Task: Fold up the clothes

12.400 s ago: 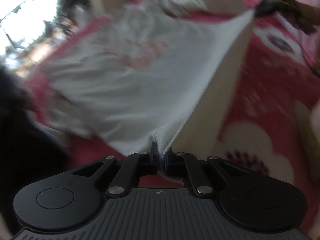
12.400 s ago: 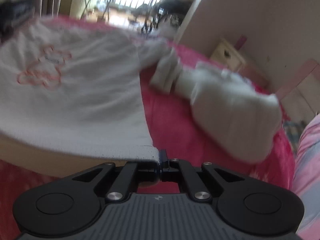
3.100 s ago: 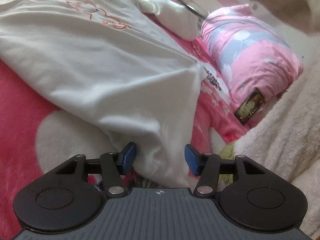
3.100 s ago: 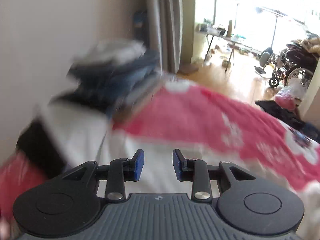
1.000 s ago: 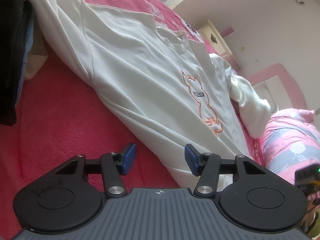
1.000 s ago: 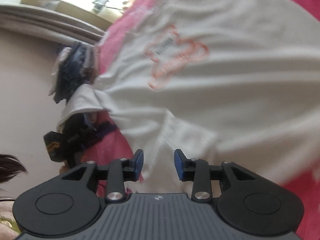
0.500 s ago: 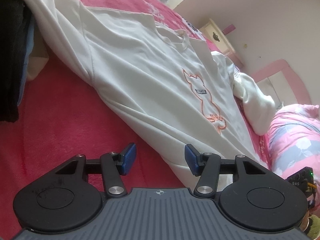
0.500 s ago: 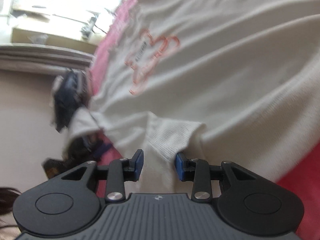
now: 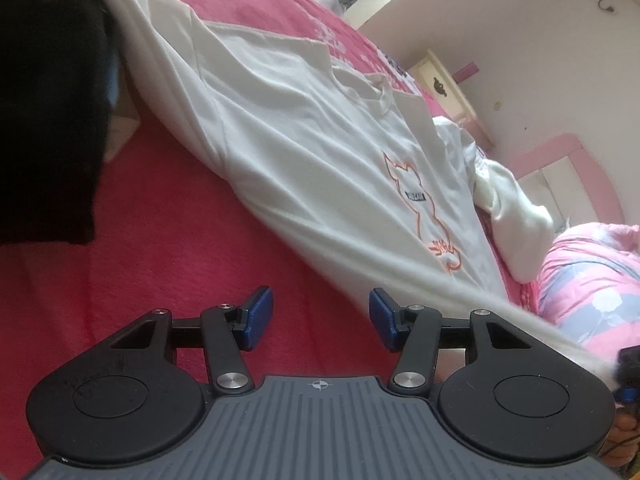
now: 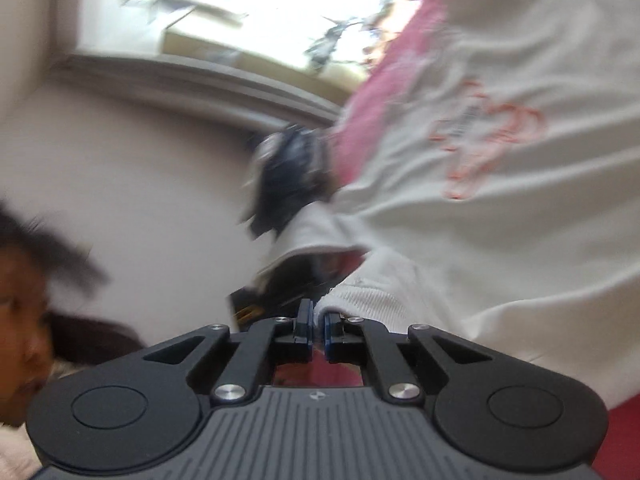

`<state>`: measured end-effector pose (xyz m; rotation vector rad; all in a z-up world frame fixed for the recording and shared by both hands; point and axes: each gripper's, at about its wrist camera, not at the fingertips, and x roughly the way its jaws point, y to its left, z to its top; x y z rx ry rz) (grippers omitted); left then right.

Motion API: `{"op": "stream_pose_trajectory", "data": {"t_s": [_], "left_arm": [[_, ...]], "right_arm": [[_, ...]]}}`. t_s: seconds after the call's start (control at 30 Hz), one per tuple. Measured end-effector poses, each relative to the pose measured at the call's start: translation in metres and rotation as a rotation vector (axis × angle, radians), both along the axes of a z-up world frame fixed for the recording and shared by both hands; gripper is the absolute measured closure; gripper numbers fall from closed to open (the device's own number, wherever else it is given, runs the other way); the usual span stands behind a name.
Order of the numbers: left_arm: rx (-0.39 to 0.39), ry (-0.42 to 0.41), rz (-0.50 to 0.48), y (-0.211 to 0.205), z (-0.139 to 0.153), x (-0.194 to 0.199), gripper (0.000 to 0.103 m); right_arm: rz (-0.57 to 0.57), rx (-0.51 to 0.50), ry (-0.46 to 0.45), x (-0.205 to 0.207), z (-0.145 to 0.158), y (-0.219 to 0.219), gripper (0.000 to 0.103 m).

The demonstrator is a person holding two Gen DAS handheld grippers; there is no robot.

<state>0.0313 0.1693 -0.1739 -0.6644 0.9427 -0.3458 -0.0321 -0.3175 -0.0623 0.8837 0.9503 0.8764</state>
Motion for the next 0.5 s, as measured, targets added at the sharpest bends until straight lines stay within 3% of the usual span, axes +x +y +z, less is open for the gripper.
{"op": "stream_pose_trajectory", "data": {"t_s": [0.1,0.3,0.4,0.5], "left_arm": [[-0.031,0.003,0.027,0.010,0.002,-0.001,0.050],[-0.104,0.010,0.091,0.029,0.004,-0.005,0.050],[-0.111,0.008,0.098,0.032,0.007,-0.006,0.050],[-0.106,0.000,0.081,0.028,0.009,-0.007,0.050]], "right_arm": [[0.056,-0.015,-0.053,-0.006,0.018,0.008,0.097],[0.190,-0.098,-0.096,-0.016,0.027,0.029,0.097],[0.229,-0.164,-0.186,-0.019,0.043,0.036,0.097],[0.165,-0.170,-0.257,-0.015,0.064,0.023,0.097]]}}
